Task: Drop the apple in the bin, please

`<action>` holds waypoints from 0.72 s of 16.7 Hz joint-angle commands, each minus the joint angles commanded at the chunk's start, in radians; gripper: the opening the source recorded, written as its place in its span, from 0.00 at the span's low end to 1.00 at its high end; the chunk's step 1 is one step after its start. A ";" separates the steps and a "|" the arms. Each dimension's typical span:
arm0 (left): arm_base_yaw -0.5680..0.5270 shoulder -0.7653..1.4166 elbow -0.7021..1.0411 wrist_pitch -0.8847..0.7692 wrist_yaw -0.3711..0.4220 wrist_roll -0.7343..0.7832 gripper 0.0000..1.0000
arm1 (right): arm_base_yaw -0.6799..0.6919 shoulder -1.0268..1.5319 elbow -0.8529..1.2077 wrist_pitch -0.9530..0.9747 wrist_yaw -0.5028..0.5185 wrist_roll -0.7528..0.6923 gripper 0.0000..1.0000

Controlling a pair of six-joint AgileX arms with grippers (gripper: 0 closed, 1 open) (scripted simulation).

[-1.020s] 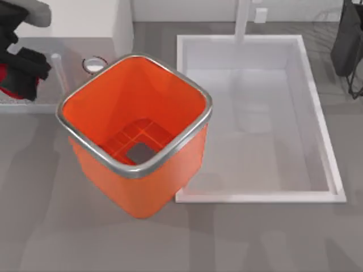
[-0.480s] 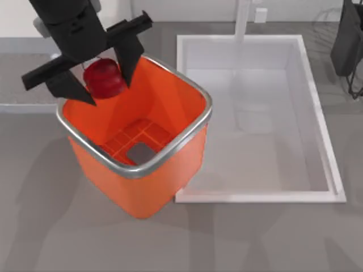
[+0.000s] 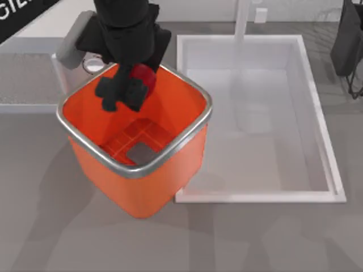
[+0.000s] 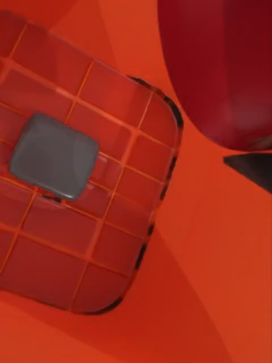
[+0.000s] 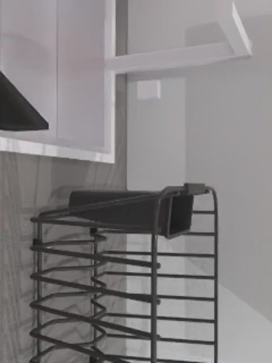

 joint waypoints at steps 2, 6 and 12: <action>-0.026 0.031 0.028 -0.018 -0.042 -0.142 0.00 | 0.000 0.000 0.000 0.000 0.000 0.000 1.00; -0.054 0.082 0.058 -0.052 -0.111 -0.321 0.00 | 0.000 0.000 0.000 0.000 0.000 0.000 1.00; -0.058 0.100 0.064 -0.066 -0.131 -0.362 0.00 | 0.000 0.000 0.000 0.000 0.000 0.000 1.00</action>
